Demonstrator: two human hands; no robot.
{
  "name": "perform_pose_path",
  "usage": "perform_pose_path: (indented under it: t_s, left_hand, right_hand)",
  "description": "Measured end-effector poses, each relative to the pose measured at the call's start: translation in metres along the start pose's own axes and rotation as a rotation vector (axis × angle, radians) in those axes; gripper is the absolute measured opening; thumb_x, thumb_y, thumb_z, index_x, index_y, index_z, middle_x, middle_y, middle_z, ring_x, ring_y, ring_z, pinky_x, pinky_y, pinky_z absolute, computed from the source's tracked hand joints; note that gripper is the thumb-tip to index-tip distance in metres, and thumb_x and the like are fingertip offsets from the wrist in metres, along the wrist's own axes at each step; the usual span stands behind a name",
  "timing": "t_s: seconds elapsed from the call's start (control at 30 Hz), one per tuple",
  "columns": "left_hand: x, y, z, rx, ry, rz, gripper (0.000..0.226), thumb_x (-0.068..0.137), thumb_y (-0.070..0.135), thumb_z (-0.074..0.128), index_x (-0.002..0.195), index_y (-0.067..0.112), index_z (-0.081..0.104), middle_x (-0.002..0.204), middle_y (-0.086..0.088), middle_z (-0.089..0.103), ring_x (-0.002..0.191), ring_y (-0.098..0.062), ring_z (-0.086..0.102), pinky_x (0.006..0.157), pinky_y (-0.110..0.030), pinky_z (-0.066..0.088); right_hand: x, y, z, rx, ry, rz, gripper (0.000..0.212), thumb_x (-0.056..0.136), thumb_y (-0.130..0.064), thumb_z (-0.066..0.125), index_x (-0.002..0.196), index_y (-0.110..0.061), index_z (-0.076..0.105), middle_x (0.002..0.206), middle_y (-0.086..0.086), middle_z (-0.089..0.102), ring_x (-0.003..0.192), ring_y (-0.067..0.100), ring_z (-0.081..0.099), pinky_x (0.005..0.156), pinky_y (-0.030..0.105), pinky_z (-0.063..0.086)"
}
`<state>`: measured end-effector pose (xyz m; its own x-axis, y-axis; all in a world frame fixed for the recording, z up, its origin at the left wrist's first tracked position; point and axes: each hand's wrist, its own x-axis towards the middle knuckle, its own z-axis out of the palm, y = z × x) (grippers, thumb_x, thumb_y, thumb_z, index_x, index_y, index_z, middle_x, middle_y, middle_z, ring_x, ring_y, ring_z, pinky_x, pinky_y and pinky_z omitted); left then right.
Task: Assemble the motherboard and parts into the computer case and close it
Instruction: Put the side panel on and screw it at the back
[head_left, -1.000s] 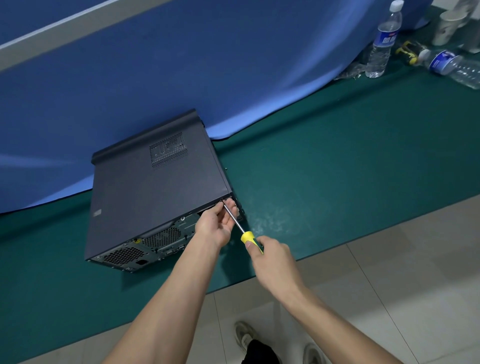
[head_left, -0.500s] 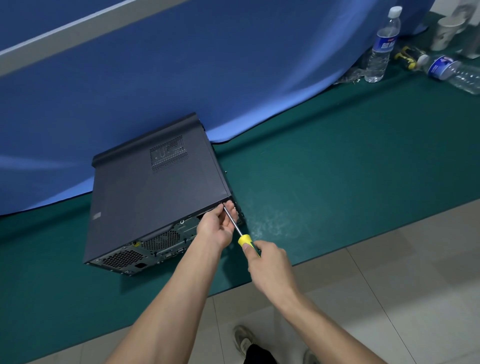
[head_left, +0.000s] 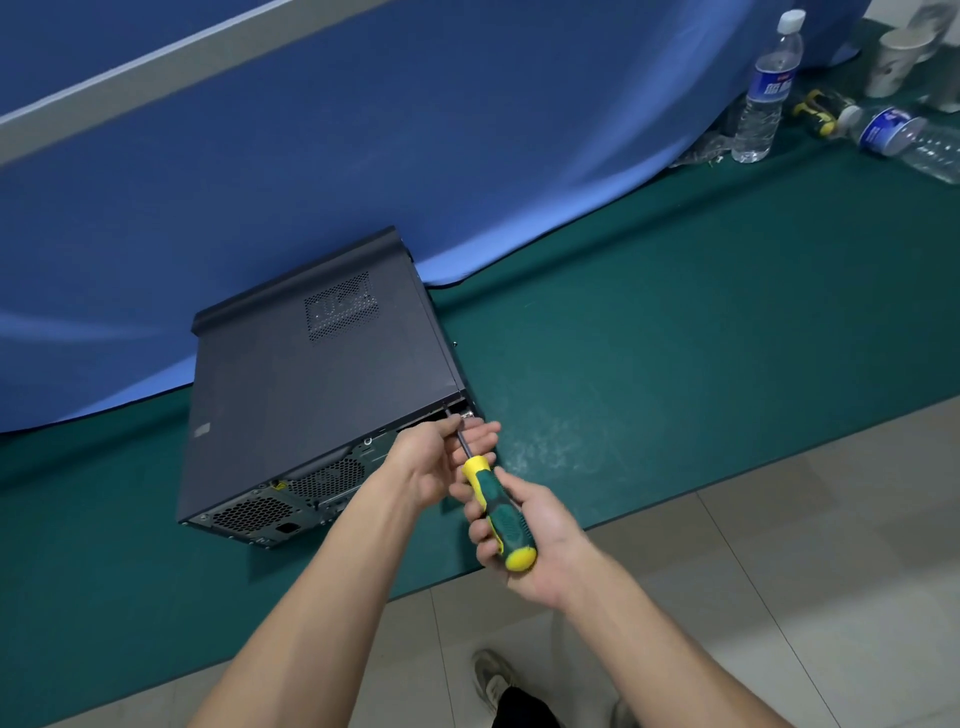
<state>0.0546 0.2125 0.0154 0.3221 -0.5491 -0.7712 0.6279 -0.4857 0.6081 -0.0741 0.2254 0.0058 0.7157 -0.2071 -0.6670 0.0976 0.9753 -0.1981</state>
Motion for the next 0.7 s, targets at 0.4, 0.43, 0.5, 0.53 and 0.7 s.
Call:
perform_pose_path:
  t_s: [0.4, 0.43, 0.5, 0.53, 0.7]
  left_hand:
    - [0.001, 0.005, -0.005, 0.250, 0.021, 0.023, 0.029, 0.102, 0.016, 0.035, 0.089, 0.002, 0.057, 0.064, -0.007, 0.071, 0.052, -0.013, 0.067, 0.060, -0.028, 0.053]
    - [-0.001, 0.007, -0.004, 0.272, 0.016, 0.009, 0.028, 0.102, 0.013, 0.034, 0.089, 0.001, 0.056, 0.064, -0.008, 0.071, 0.052, -0.013, 0.067, 0.057, -0.026, 0.054]
    - [-0.003, 0.009, -0.004, 0.303, 0.052, 0.013, 0.025, 0.100, 0.009, 0.039, 0.084, 0.002, 0.056, 0.057, -0.009, 0.069, 0.045, -0.013, 0.065, 0.047, -0.023, 0.053]
    - [-0.003, 0.009, -0.004, 0.321, 0.084, 0.027, 0.023, 0.099, 0.007, 0.043, 0.080, 0.002, 0.056, 0.053, -0.008, 0.067, 0.041, -0.012, 0.063, 0.043, -0.022, 0.052]
    - [0.002, 0.002, -0.004, 0.428, 0.202, 0.153, 0.011, 0.090, 0.007, 0.061, 0.081, 0.001, 0.061, 0.047, -0.006, 0.064, 0.037, -0.013, 0.060, 0.038, -0.020, 0.049]
  right_hand:
    - [0.005, 0.001, -0.004, -0.053, 0.006, -0.023, 0.038, 0.097, -0.036, 0.048, 0.082, -0.006, 0.066, 0.059, 0.002, 0.061, 0.043, 0.012, 0.056, 0.038, 0.018, 0.042]
    - [0.005, 0.000, -0.005, -0.091, -0.014, -0.016, 0.042, 0.097, -0.040, 0.046, 0.086, -0.005, 0.066, 0.060, 0.003, 0.063, 0.044, 0.013, 0.057, 0.039, 0.018, 0.043]
    - [0.005, -0.001, -0.004, -0.240, 0.005, -0.017, 0.050, 0.093, -0.052, 0.048, 0.091, -0.005, 0.067, 0.066, 0.005, 0.067, 0.048, 0.017, 0.060, 0.043, 0.020, 0.045]
    - [0.004, 0.001, -0.002, -0.311, 0.033, -0.022, 0.052, 0.089, -0.056, 0.053, 0.093, -0.006, 0.066, 0.068, 0.006, 0.068, 0.049, 0.019, 0.061, 0.044, 0.021, 0.045]
    - [0.012, 0.015, 0.000, -0.499, 0.260, -0.209, 0.023, 0.088, -0.031, 0.066, 0.085, -0.011, 0.056, 0.066, 0.003, 0.061, 0.043, 0.012, 0.056, 0.041, 0.020, 0.042]
